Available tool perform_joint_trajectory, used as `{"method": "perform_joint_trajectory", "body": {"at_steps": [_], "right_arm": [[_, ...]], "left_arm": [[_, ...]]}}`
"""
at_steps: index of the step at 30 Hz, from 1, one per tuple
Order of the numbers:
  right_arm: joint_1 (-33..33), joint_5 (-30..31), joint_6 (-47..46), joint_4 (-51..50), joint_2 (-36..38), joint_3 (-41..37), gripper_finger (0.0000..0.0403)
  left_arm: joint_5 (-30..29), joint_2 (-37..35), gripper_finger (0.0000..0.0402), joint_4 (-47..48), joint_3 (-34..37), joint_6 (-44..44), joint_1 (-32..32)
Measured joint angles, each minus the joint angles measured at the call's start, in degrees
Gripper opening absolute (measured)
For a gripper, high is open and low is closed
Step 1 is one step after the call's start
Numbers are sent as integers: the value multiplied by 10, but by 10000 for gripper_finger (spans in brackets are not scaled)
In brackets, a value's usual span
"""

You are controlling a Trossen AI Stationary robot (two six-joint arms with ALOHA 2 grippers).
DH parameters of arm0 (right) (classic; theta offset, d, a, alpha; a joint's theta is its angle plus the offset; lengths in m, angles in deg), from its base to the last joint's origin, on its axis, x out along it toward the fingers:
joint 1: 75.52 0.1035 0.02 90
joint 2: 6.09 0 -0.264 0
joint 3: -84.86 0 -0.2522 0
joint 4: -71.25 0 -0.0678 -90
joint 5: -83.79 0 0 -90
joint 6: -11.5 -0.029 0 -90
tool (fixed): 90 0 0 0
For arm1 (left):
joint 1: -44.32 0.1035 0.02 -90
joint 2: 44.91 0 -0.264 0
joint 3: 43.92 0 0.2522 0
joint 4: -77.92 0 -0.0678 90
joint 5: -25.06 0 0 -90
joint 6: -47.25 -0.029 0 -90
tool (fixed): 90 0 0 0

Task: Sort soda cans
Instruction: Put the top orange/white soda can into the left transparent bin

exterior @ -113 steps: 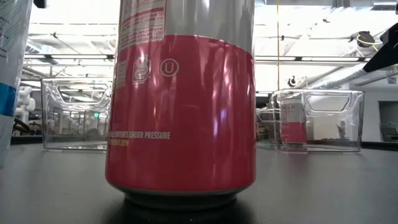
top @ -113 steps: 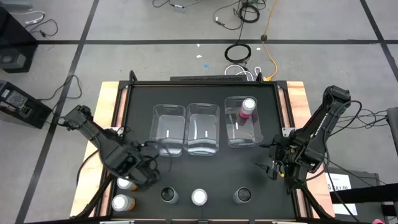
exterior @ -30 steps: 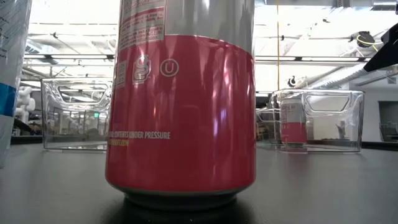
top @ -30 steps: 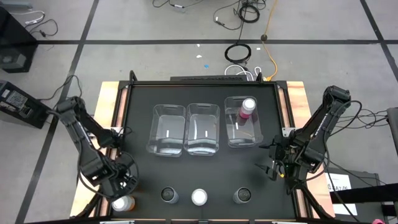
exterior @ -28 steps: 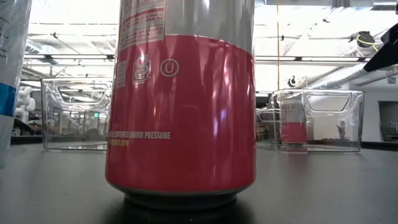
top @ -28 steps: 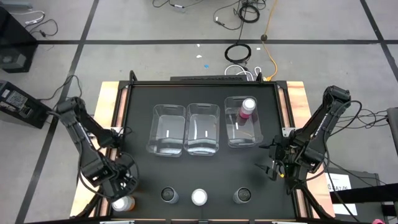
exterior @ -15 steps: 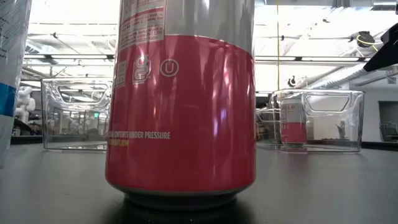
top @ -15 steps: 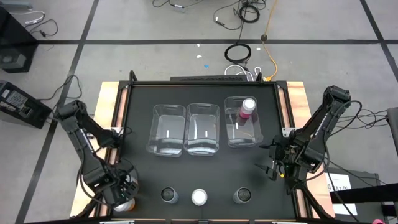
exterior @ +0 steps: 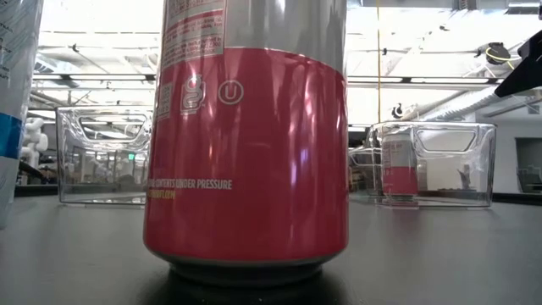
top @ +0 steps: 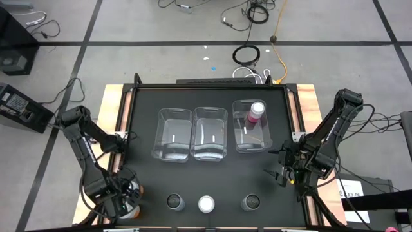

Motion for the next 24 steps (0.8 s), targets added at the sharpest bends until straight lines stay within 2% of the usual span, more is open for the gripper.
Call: {"method": "perform_joint_trajectory", "body": {"at_steps": [5, 11, 18, 21, 24], "right_arm": [[0, 0, 0, 0, 0, 0, 396], [0, 0, 0, 14, 0, 0, 396], [0, -2, 2, 18, 0, 0, 396], [0, -2, 2, 18, 0, 0, 396], [0, -2, 2, 18, 0, 0, 396]], "left_arm": [[-6, 2, 383, -17, 14, 2, -1], [-5, 3, 383, -102, 69, 3, -4], [-5, 3, 383, -104, 79, 2, -4], [-5, 3, 369, -105, 79, 1, -4], [-5, 3, 338, -105, 79, -4, -4]]}}
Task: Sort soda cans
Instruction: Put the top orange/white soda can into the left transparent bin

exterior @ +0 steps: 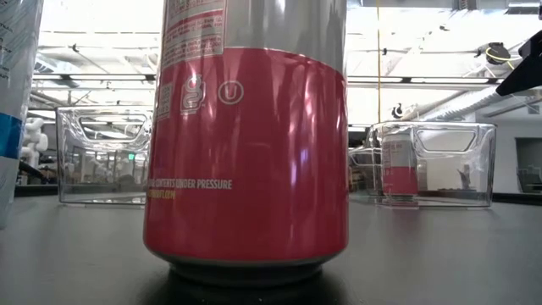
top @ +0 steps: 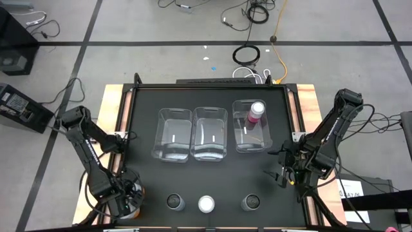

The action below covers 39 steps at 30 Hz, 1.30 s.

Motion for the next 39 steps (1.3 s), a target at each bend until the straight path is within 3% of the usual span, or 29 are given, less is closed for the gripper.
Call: {"method": "perform_joint_trajectory", "body": {"at_steps": [4, 14, 21, 33, 39], "right_arm": [[0, 0, 0, 0, 0, 0, 396], [0, 0, 7, -3, 0, 0, 396], [0, 1, 10, -7, 0, 0, 396], [0, 3, 15, -8, 0, 0, 396], [0, 3, 15, -4, 0, 0, 396]], "left_arm": [[0, -1, 308, -2, 0, -10, 0], [4, -1, 333, -1, 0, -9, 1], [4, -1, 310, -1, 0, -9, 1], [7, -30, 309, -2, 0, -8, 1], [0, -48, 309, 49, -25, 6, 2]]}}
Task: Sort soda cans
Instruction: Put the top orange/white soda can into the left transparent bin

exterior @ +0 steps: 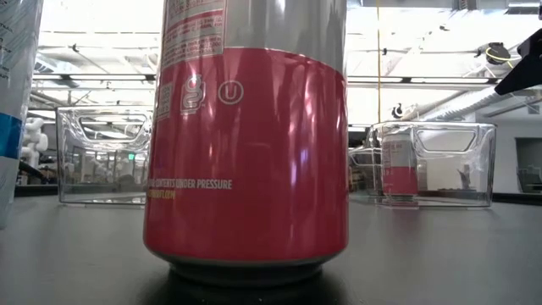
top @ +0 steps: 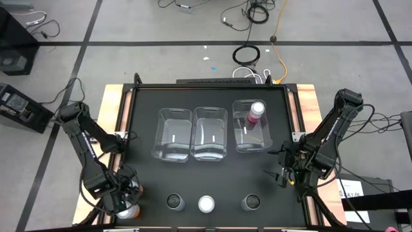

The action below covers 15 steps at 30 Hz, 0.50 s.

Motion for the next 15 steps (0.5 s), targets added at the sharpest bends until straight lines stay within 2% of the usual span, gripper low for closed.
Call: {"method": "perform_joint_trajectory", "body": {"at_steps": [6, 15], "right_arm": [[0, 0, 0, 1, 0, 0, 396], [0, 0, 0, 2, 0, 0, 396]], "left_arm": [[-2, -23, 309, 35, -33, -7, 11], [-9, -62, 309, 158, -106, -79, 71]]}}
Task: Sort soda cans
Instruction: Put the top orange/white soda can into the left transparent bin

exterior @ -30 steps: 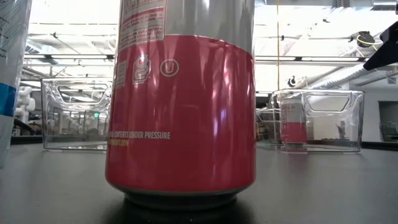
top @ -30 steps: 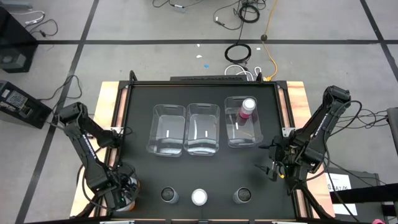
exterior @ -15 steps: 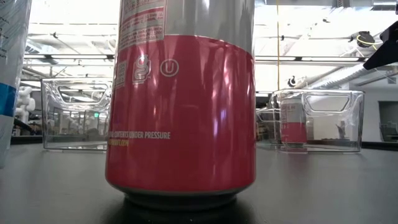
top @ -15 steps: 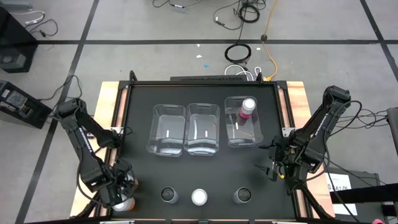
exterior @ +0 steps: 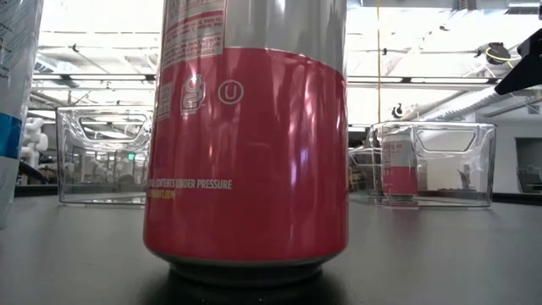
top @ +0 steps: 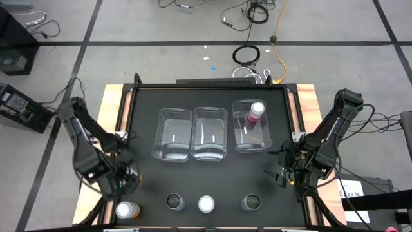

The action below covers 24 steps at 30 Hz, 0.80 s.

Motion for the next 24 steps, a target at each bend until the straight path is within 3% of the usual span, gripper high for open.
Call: {"method": "perform_joint_trajectory", "body": {"at_steps": [9, 17, 24], "right_arm": [[0, 1, 0, 15, 0, 0, 396], [-2, 39, 0, 28, 0, 0, 396], [-10, 45, -30, 30, 0, 0, 396]], "left_arm": [[-48, -52, 309, 71, -68, -148, 149], [-38, -37, 309, 59, -101, -435, 372], [14, 24, 309, 29, -114, -696, 554]]}}
